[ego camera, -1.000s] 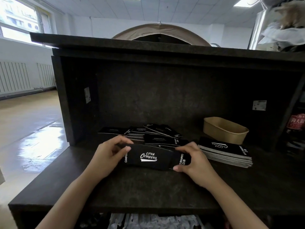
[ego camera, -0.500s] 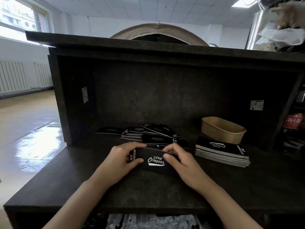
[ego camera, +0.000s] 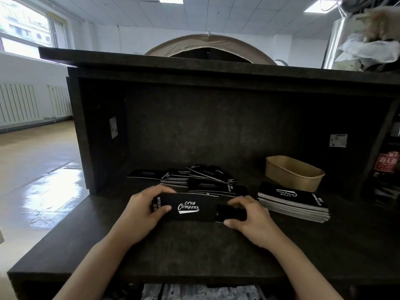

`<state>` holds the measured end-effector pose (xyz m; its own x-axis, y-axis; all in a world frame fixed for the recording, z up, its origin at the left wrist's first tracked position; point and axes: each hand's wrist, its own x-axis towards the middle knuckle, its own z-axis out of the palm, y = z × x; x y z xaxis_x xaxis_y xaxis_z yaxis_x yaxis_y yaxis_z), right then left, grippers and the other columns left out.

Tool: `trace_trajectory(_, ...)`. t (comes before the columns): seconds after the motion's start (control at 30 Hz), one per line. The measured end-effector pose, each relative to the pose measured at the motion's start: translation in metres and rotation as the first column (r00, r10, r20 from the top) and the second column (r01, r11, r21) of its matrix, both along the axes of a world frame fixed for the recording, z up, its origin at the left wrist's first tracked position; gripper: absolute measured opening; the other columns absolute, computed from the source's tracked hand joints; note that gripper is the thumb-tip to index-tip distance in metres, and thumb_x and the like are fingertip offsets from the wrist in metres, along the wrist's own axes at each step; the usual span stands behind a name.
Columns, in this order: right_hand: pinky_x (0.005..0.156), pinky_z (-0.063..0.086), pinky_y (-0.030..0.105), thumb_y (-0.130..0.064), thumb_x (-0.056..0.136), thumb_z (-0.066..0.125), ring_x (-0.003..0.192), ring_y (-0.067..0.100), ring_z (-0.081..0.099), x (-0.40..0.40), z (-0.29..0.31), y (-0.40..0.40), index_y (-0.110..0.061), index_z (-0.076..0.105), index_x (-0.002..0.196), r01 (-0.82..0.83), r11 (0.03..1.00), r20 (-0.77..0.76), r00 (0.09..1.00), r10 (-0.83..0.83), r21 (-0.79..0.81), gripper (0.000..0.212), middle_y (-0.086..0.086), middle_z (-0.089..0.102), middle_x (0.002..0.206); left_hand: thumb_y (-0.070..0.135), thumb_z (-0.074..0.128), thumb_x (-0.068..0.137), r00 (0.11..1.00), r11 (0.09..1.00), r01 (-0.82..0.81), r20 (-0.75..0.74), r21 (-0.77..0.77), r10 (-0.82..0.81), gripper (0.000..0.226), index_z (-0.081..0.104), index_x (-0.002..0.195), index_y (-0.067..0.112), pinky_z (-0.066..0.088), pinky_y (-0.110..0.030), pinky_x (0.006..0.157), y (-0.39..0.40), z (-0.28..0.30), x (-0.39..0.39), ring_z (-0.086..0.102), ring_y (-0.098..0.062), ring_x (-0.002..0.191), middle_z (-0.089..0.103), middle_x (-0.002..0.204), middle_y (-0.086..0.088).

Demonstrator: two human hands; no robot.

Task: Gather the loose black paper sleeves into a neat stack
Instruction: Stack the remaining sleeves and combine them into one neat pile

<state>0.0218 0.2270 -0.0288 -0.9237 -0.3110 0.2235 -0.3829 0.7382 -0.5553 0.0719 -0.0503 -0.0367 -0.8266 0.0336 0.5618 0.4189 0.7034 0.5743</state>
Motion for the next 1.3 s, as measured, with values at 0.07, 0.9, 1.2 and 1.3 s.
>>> trace_trajectory(0.07, 0.103, 0.038, 0.030, -0.027, 0.076, 0.079, 0.112, 0.006, 0.047, 0.000, 0.002, 0.004, -0.035, 0.056, 0.120, 0.001, 0.996, 0.050, 0.999, 0.003, -0.084, 0.050, -0.010, 0.046, 0.113, 0.013, 0.071, 0.084, 1.000, 1.000, 0.025, 0.008, -0.001, -0.025, 0.037, 0.062, 0.109, 0.039, 0.055, -0.028, 0.086, 0.002, 0.000, 0.000, 0.063, 0.002, 0.099, 0.065, 0.105, 0.020)
trace_trajectory(0.9, 0.095, 0.035, 0.005, -0.007, 0.091, 0.060, 0.115, -0.009, 0.049, 0.011, 0.000, -0.008, -0.038, 0.060, 0.116, -0.201, 0.962, -0.250, 0.956, 0.152, -0.187, 0.040, -0.023, 0.058, 0.118, 0.047, 0.041, 0.094, 0.996, 0.985, 0.088, 0.042, -0.145, -0.083, 0.027, 0.060, 0.106, 0.032, 0.047, -0.016, 0.084, 0.018, 0.012, -0.020, 0.059, 0.005, 0.094, 0.062, 0.098, 0.019)
trace_trajectory(1.2, 0.082, 0.037, -0.001, -0.003, 0.091, 0.057, 0.106, -0.011, 0.051, 0.005, -0.001, -0.011, -0.035, 0.058, 0.104, -0.150, 0.967, -0.260, 0.961, 0.093, -0.207, 0.035, -0.022, 0.059, 0.108, 0.033, 0.032, 0.103, 0.837, 0.770, -0.201, 0.302, -0.605, 0.456, 0.052, 0.016, 0.153, 0.027, 0.015, -0.045, 0.121, -0.061, 0.002, -0.128, 0.015, -0.026, 0.149, 0.018, 0.161, -0.003)
trace_trajectory(1.3, 0.082, 0.038, 0.000, -0.002, 0.091, 0.057, 0.106, -0.011, 0.051, 0.003, -0.001, -0.010, -0.034, 0.059, 0.106, -0.142, 0.967, -0.262, 0.961, 0.083, -0.214, 0.035, -0.022, 0.060, 0.108, 0.041, 0.023, 0.104, 0.824, 0.758, -0.143, 0.348, -0.636, 0.447, 0.050, 0.015, 0.153, 0.032, 0.005, -0.049, 0.121, -0.053, 0.001, -0.130, 0.015, -0.020, 0.149, 0.019, 0.161, 0.001)
